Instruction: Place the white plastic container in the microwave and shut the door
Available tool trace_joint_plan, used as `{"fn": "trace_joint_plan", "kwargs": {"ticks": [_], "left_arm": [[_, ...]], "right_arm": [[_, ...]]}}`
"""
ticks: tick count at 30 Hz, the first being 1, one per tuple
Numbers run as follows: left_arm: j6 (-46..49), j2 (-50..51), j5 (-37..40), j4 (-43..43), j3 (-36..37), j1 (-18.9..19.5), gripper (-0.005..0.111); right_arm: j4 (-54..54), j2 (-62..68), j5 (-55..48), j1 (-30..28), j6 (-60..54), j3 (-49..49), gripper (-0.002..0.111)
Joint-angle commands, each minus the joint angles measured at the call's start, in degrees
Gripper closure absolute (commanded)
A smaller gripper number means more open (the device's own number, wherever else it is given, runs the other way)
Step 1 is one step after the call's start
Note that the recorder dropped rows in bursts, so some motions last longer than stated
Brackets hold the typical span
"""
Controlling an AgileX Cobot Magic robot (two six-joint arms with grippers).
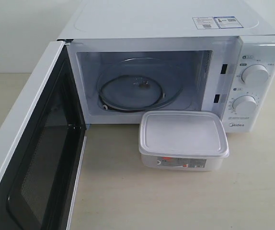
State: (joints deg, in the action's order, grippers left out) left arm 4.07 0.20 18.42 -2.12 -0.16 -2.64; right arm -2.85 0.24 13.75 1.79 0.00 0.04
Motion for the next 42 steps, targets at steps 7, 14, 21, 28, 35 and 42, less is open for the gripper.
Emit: {"fn": "trace_joint_plan", "kwargs": {"ticks": [7, 14, 21, 28, 35, 42], "left_arm": [[0.3, -0.2, -0.8, -0.2, 0.2, 0.2, 0.103], [0.3, -0.2, -0.8, -0.2, 0.2, 0.2, 0.103], [0.3, -0.2, -0.8, -0.2, 0.2, 0.2, 0.103], [0.3, -0.2, -0.8, -0.2, 0.2, 0.2, 0.103], [0.3, -0.2, -0.8, -0.2, 0.2, 0.2, 0.103], [0.3, -0.2, -0.8, -0.2, 0.2, 0.2, 0.103]], "right_arm": [[0.3, 23.6, 7.1, -0.1, -6.9, -12.2, 0.109], [-0.5, 42.9, 22.1, -0.1, -5.0, -12.2, 0.109], [-0.5, 45.0, 25.7, -0.1, -1.9, -12.2, 0.109], [-0.5, 45.0, 25.4, -0.1, 0.0, -12.2, 0.109], [-0.5, 45.0, 20.6, -0.1, 2.0, -12.2, 0.109], [1.3, 45.0, 17.4, -0.1, 3.3, -9.6, 0.109]]}}
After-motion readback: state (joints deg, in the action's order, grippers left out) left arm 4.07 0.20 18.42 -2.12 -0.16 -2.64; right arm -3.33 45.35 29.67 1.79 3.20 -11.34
